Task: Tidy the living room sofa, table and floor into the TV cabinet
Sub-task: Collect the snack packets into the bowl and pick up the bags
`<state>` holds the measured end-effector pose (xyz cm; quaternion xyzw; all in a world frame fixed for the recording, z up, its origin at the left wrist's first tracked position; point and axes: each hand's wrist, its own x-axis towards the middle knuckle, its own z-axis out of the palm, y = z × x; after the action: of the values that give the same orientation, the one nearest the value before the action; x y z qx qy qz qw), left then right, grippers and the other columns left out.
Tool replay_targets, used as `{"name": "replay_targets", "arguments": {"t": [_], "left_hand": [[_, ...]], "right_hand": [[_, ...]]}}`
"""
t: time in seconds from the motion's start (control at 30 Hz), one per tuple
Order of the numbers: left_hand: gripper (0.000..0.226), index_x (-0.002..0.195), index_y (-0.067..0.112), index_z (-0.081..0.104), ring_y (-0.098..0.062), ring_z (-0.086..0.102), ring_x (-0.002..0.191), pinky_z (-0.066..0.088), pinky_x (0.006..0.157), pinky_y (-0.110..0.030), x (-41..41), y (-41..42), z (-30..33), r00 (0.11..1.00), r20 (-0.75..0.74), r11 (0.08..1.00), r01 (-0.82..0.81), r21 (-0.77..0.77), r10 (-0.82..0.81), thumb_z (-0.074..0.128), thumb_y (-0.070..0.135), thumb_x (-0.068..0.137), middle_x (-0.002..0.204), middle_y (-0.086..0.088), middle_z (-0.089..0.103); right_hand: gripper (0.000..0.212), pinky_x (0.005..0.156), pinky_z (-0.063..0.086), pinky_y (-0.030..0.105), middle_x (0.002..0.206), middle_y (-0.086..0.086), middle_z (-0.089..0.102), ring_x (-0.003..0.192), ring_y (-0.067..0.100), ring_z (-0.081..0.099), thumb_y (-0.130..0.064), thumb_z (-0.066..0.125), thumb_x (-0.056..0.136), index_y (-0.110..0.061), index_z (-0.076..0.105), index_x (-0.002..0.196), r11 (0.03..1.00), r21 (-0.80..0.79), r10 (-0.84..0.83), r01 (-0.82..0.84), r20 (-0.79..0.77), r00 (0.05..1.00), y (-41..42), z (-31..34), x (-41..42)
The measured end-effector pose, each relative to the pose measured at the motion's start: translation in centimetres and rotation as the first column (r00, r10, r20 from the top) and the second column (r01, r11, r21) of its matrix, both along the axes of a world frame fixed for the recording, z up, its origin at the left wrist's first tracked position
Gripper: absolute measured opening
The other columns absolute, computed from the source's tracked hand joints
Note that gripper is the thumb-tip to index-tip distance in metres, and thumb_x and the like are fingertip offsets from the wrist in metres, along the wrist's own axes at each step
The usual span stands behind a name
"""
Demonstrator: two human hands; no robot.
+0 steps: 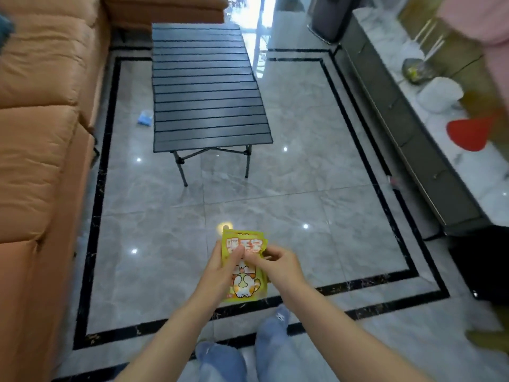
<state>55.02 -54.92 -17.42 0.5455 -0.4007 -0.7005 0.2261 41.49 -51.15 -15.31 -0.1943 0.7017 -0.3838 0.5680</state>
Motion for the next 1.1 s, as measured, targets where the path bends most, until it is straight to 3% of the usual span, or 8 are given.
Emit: {"name": "replay_targets", "arguments": {"t": [0.17, 0.33, 0.43, 0.6, 0.73, 0.83, 0.97, 1.1], "left_hand": [[0.017, 0.106, 0.037, 0.063, -0.021, 0.075, 0.088, 0.060, 0.082, -0.048, -5.5, 0.3, 1.2, 0.995, 0.072, 0.996, 0.072, -0.045, -0.068, 0.059, 0.049, 0.094, 0.101, -0.001, 0.076], [0.016, 0.102, 0.036, 0.065, -0.021, 0.075, 0.084, 0.061, 0.076, -0.049, -11.4, 0.7, 2.9, 0.989, 0.111, 0.993, 0.101, -0.065, -0.093, 0.058, 0.049, 0.094, 0.092, 0.002, 0.077], [0.025, 0.113, 0.023, 0.063, -0.025, 0.075, 0.085, 0.060, 0.077, -0.051, -15.5, 1.1, 4.5, 0.987, 0.046, 0.985, 0.157, -0.063, -0.155, 0.066, 0.037, 0.092, 0.100, -0.005, 0.077], [0.039, 0.117, 0.022, 0.062, -0.028, 0.075, 0.087, 0.059, 0.079, -0.055, -21.2, 0.3, 5.2, 0.980, 0.024, 0.978, 0.198, -0.065, -0.197, 0.075, 0.040, 0.084, 0.100, -0.004, 0.077], [0.034, 0.117, 0.022, 0.062, -0.027, 0.075, 0.088, 0.059, 0.081, -0.056, -24.7, -1.0, 4.9, 0.973, -0.005, 0.971, 0.229, -0.070, -0.230, 0.072, 0.036, 0.087, 0.101, -0.004, 0.076], [0.043, 0.120, 0.026, 0.061, -0.026, 0.074, 0.093, 0.058, 0.084, -0.055, -26.8, -2.8, 4.7, 0.960, -0.034, 0.960, 0.274, -0.061, -0.276, 0.075, 0.044, 0.083, 0.105, -0.002, 0.076], [0.030, 0.118, 0.022, 0.060, -0.028, 0.074, 0.093, 0.059, 0.080, -0.048, -30.6, -5.5, 4.4, 0.939, -0.108, 0.945, 0.326, -0.036, -0.328, 0.069, 0.031, 0.090, 0.105, -0.007, 0.076], [0.024, 0.113, 0.021, 0.061, -0.026, 0.074, 0.088, 0.061, 0.073, -0.044, -34.3, -11.2, 4.2, 0.877, -0.109, 0.883, 0.468, -0.023, -0.468, 0.069, 0.027, 0.091, 0.101, -0.009, 0.076]], "right_hand": [[0.016, 0.074, 0.059, 0.032, 0.085, -0.002, 0.077, 0.081, 0.013, 0.074, -0.022, 0.085, 0.076, -0.023, 0.077, 0.090, 0.996, -0.026, -0.088, 0.089, 0.010, 0.996, 1.8, 2.2, -5.5], [0.016, 0.053, 0.047, 0.024, 0.087, 0.001, 0.075, 0.072, 0.009, 0.065, -0.025, 0.076, 0.086, -0.012, 0.075, 0.095, 0.971, -0.007, -0.237, 0.238, 0.059, 0.970, 3.3, 3.6, -11.7], [0.013, 0.054, 0.046, 0.022, 0.086, 0.006, 0.076, 0.070, 0.010, 0.065, -0.021, 0.074, 0.086, -0.010, 0.077, 0.092, 0.955, -0.040, -0.292, 0.295, 0.061, 0.954, 3.7, 4.5, -15.8], [0.005, 0.058, 0.053, 0.025, 0.088, 0.011, 0.076, 0.072, 0.014, 0.066, -0.016, 0.073, 0.088, -0.012, 0.075, 0.088, 0.929, -0.121, -0.350, 0.349, 0.020, 0.937, 3.5, 5.5, -20.9], [0.027, 0.054, 0.052, 0.024, 0.073, 0.004, 0.061, 0.065, 0.012, 0.060, -0.020, 0.085, 0.075, -0.014, 0.071, 0.097, 0.920, -0.153, -0.379, 0.361, -0.110, 0.919, 2.7, 5.7, -25.2], [0.044, 0.071, 0.058, 0.035, 0.078, -0.005, 0.054, 0.072, 0.011, 0.059, -0.034, 0.086, 0.071, -0.024, 0.063, 0.106, 0.941, -0.091, -0.338, 0.325, -0.252, 0.907, 1.2, 5.2, -27.7], [0.050, 0.078, 0.057, 0.032, 0.111, 0.000, 0.070, 0.099, 0.018, 0.070, -0.040, 0.075, 0.083, -0.020, 0.057, 0.125, 0.908, 0.022, -0.418, 0.418, 0.083, 0.904, -1.7, 4.2, -29.3], [0.032, 0.090, 0.058, 0.040, 0.104, 0.008, 0.076, 0.098, 0.025, 0.073, -0.035, 0.071, 0.089, -0.014, 0.071, 0.112, 0.853, 0.028, -0.511, 0.522, 0.254, 0.821, -6.4, 3.3, -31.4]]}}
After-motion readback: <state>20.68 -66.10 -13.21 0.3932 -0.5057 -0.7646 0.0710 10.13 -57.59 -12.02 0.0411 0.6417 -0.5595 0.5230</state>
